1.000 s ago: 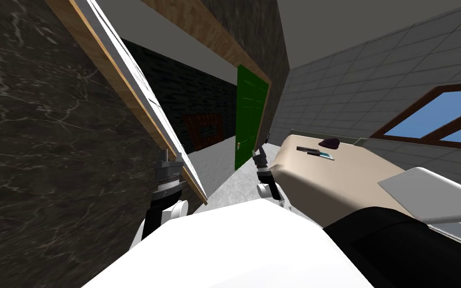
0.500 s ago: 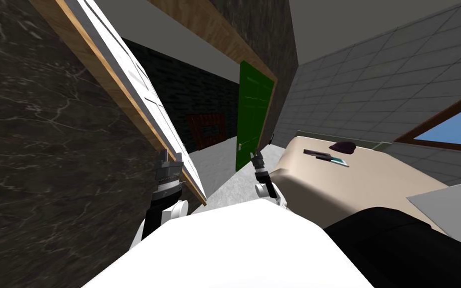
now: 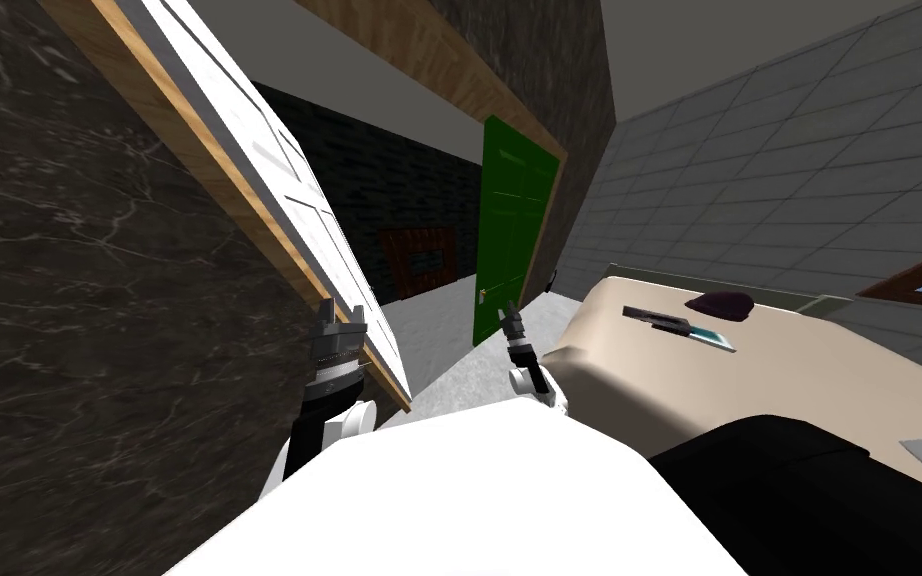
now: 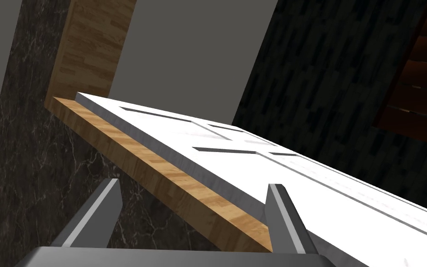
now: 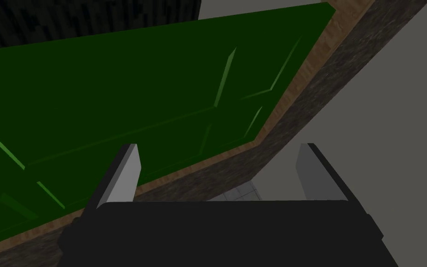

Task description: Push the door open

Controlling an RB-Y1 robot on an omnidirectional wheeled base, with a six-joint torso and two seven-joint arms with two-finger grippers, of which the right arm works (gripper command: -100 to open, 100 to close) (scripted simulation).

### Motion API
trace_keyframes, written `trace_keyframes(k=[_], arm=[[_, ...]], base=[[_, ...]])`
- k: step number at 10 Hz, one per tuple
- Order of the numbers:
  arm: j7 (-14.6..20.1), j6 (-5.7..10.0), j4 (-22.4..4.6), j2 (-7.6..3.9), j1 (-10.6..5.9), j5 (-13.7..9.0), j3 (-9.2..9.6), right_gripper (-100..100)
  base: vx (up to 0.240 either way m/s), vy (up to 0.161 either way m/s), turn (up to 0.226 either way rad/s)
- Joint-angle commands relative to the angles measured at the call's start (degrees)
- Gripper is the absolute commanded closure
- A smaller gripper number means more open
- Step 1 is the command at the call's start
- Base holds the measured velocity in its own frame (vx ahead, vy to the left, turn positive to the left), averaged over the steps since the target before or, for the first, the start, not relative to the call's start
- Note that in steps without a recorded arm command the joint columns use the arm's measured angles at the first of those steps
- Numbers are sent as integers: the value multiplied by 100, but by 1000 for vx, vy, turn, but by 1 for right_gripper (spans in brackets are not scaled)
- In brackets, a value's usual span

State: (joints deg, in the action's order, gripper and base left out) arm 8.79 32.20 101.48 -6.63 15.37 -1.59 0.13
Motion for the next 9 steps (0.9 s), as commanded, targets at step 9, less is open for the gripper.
trace_keyframes(k=[9], arm=[[2, 342, -1502, -125, -504, -66, 66, -100]], base=[[49, -100, 115]])
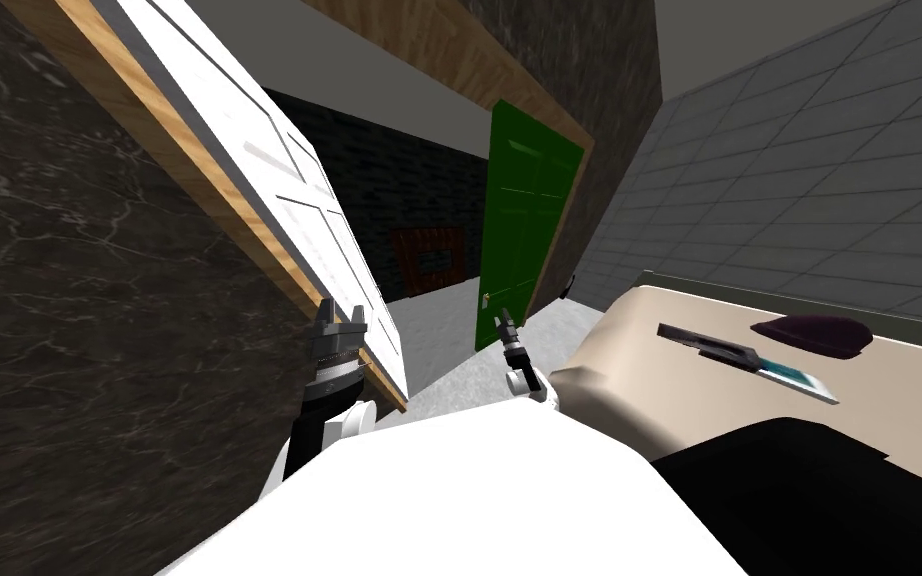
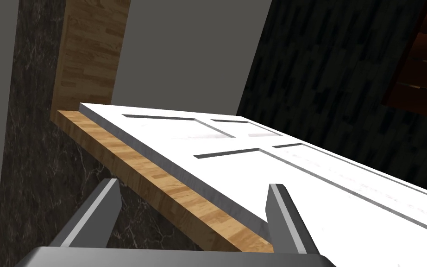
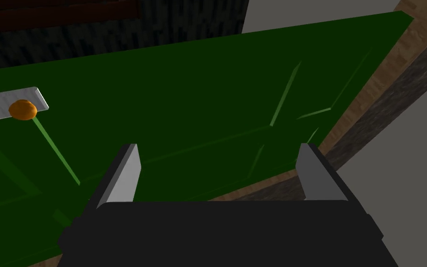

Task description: Push the door open

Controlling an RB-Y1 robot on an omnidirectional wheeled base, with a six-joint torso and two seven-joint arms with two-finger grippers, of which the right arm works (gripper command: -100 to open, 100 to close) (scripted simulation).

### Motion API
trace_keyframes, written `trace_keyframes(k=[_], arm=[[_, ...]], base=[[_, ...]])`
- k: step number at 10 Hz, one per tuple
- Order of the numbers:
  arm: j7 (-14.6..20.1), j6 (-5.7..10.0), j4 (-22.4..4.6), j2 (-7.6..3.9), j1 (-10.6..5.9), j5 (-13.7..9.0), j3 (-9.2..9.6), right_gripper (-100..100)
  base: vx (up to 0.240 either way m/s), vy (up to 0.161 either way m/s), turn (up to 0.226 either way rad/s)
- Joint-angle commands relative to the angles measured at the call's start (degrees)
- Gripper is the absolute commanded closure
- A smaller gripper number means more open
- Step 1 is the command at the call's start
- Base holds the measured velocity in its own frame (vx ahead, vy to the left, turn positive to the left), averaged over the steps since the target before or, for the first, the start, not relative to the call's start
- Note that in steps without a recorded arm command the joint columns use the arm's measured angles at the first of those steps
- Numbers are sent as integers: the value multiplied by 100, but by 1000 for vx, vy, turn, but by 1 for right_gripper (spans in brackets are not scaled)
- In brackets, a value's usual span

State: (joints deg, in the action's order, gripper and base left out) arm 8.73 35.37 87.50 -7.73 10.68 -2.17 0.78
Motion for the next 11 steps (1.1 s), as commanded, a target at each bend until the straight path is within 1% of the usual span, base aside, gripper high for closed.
trace_keyframes(k=[1, 2, 3, 5, 6, 7, 10, 11], arm=[[9, 71, -286, -32, -102, -17, 9, -100], [9, 71, -303, -32, -102, -17, 9, -100], [10, 118, -501, -48, -168, -26, 18, -100], [11, 210, -830, -81, -301, -44, 35, -100], [11, 210, -899, -81, -301, -44, 35, -100], [12, 255, -1093, -97, -366, -52, 43, -100], [15, 389, -1633, -143, -560, -79, 68, -100], [15, 433, -1856, -158, -624, -87, 76, -100]], base=[[60, -106, 173], [40, -80, 58], [26, -76, 76], [28, -107, 159], [31, -93, 47], [17, -85, 81], [45, -124, 160], [48, -137, 153]])
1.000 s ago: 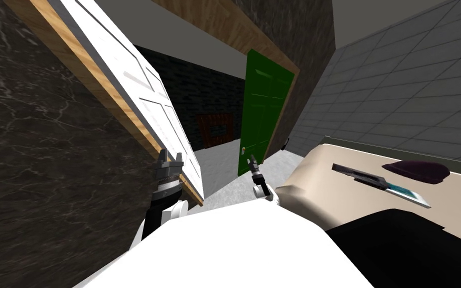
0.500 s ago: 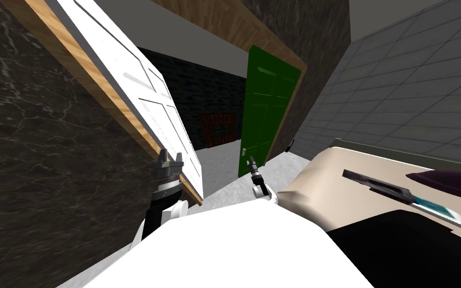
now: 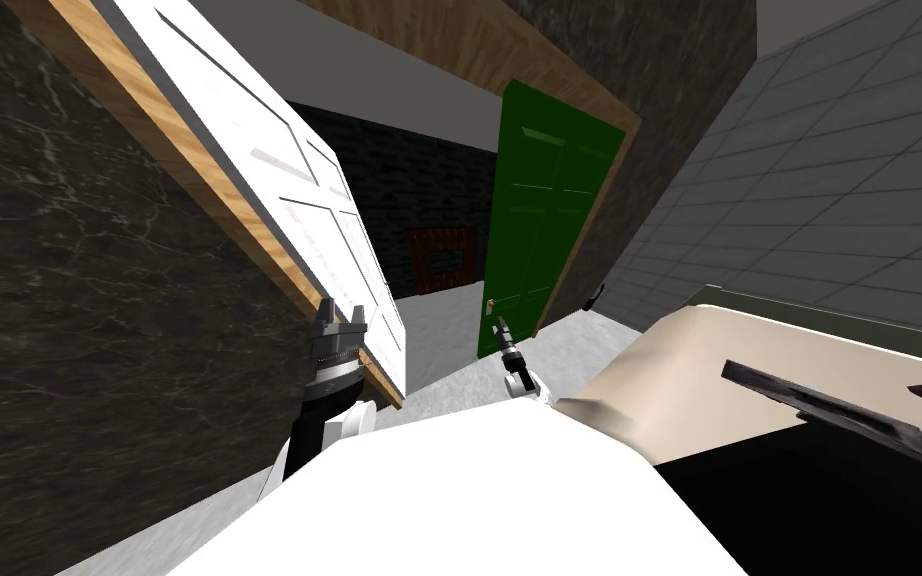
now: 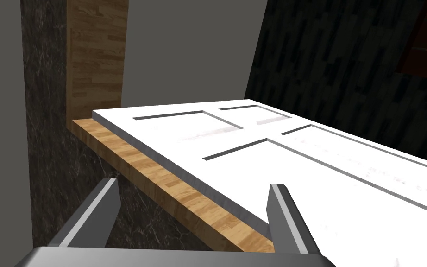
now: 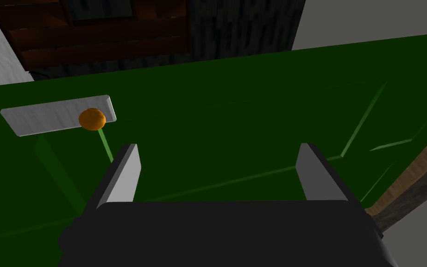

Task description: Push the door open

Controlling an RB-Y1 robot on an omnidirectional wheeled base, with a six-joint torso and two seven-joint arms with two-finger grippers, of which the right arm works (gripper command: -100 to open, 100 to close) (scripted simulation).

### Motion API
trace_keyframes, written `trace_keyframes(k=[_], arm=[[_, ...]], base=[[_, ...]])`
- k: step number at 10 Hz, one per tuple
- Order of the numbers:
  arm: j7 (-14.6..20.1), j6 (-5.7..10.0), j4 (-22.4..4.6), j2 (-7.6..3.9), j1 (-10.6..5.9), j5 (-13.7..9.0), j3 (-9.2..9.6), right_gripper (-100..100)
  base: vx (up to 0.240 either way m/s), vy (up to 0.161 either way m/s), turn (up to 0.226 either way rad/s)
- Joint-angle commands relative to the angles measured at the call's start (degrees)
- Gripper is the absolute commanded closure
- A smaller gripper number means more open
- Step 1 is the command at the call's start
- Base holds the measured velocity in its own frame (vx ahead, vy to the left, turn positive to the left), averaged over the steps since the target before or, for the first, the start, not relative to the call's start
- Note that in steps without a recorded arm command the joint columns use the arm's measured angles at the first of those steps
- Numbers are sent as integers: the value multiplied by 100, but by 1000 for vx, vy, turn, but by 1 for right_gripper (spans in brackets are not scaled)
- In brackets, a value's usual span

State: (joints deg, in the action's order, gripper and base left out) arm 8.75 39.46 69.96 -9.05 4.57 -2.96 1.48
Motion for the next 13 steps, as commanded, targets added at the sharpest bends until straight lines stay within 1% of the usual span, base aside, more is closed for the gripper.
trace_keyframes(k=[1, 2, 5, 6, 11, 13], arm=[[14, 66, -286, -40, -73, -16, 14, -100], [14, 66, -290, -40, -73, -16, 14, -100], [16, 192, -806, -82, -255, -41, 37, -100], [16, 192, -834, -82, -255, -41, 37, -100], [19, 383, -1657, -145, -531, -78, 72, -100], [21, 449, -1939, -166, -625, -91, 84, -100]], base=[[39, -143, 116], [22, -93, 48], [17, -98, 120], [31, -97, 59], [28, -115, 120], [10, -115, 111]])
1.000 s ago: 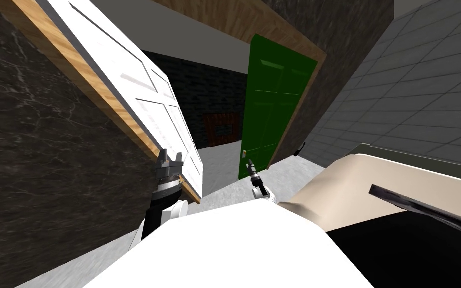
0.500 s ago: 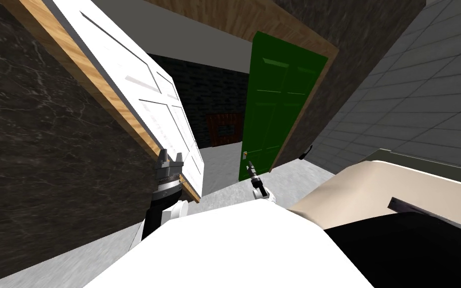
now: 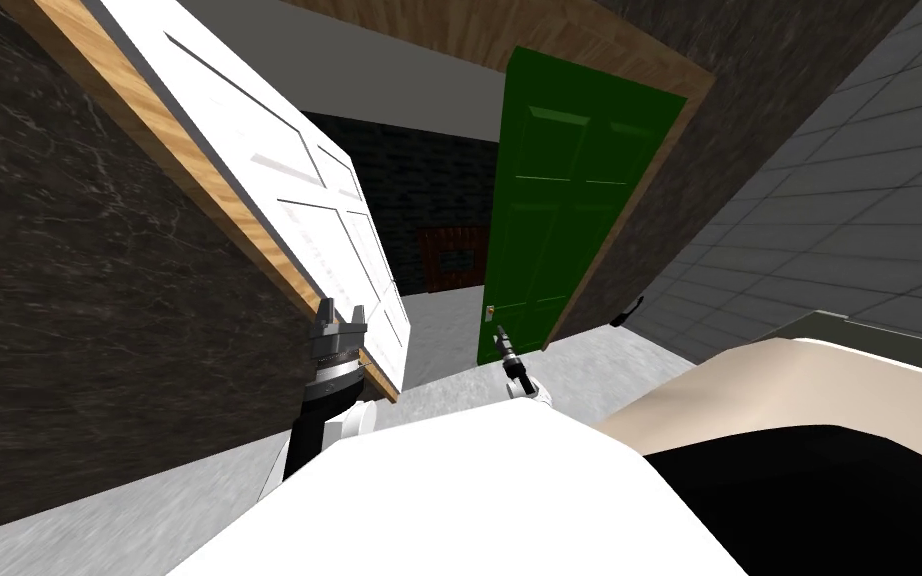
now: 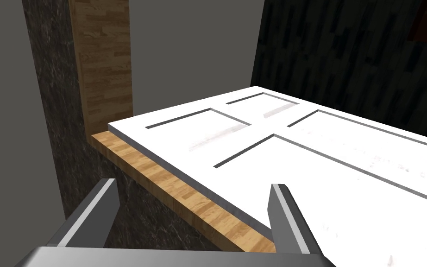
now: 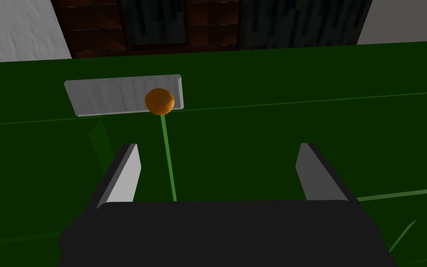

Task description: Push the door open

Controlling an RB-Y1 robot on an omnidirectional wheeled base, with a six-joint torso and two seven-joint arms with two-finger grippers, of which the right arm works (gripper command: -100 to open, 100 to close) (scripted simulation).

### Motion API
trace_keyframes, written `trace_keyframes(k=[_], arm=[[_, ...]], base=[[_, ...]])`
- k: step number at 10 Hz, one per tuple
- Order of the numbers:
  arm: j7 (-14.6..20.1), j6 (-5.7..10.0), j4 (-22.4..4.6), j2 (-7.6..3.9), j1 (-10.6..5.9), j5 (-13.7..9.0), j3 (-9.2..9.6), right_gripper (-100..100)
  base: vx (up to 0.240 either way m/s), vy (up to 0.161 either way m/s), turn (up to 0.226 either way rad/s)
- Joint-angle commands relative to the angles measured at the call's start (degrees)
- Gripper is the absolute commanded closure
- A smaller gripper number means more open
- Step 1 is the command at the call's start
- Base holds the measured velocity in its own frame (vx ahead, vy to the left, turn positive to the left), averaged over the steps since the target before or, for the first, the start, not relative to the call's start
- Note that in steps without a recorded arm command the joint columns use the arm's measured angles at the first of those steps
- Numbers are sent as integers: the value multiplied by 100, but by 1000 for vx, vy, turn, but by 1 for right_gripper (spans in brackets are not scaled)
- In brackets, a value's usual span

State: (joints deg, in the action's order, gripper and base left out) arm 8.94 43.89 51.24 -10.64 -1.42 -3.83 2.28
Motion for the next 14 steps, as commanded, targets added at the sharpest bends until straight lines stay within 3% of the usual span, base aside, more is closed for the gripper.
trace_keyframes(k=[1, 11, 14], arm=[[2, 38, -209, -18, -74, -11, 10, -100], [7, 315, -1404, -106, -474, -65, 60, -100], [-20, 328, -1379, -78, -462, -72, 30, -100]], base=[[10, -114, 95], [7, -109, 93], [112, -29, 23]])
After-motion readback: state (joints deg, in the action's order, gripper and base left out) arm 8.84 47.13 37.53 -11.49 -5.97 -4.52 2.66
